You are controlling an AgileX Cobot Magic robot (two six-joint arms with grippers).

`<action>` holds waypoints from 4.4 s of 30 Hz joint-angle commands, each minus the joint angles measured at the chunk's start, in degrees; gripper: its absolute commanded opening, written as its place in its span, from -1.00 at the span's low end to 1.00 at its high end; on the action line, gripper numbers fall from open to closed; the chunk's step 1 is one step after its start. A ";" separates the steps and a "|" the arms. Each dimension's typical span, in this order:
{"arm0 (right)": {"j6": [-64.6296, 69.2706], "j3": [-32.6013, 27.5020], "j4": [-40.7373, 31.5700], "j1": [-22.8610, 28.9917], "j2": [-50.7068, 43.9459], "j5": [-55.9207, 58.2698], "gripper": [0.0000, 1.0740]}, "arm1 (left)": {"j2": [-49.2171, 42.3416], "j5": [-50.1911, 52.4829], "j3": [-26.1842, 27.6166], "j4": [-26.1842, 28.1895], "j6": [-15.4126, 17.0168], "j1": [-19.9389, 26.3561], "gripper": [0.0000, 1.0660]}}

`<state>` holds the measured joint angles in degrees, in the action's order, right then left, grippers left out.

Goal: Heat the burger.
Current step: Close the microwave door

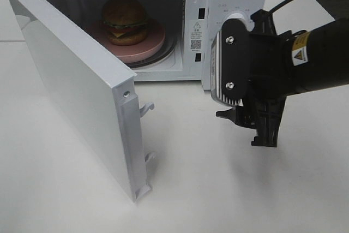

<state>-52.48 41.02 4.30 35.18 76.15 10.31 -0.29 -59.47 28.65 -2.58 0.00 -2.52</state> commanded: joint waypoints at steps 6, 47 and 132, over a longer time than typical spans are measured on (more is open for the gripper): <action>27.90 -2.12 0.06 -0.06 -9.45 8.31 0.42 | -1.32 0.29 -0.11 0.06 0.00 -0.23 0.88; 59.24 -2.29 2.01 -25.44 -47.56 50.02 0.38 | -1.32 0.29 -0.11 0.06 0.00 -0.23 0.88; 59.64 -11.63 -1.38 -33.98 -77.98 49.05 0.37 | -1.20 0.29 -0.11 0.11 0.00 -0.23 0.88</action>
<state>7.39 29.56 2.81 1.20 -0.34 59.87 -0.29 -59.47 28.65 -2.58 0.00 -2.52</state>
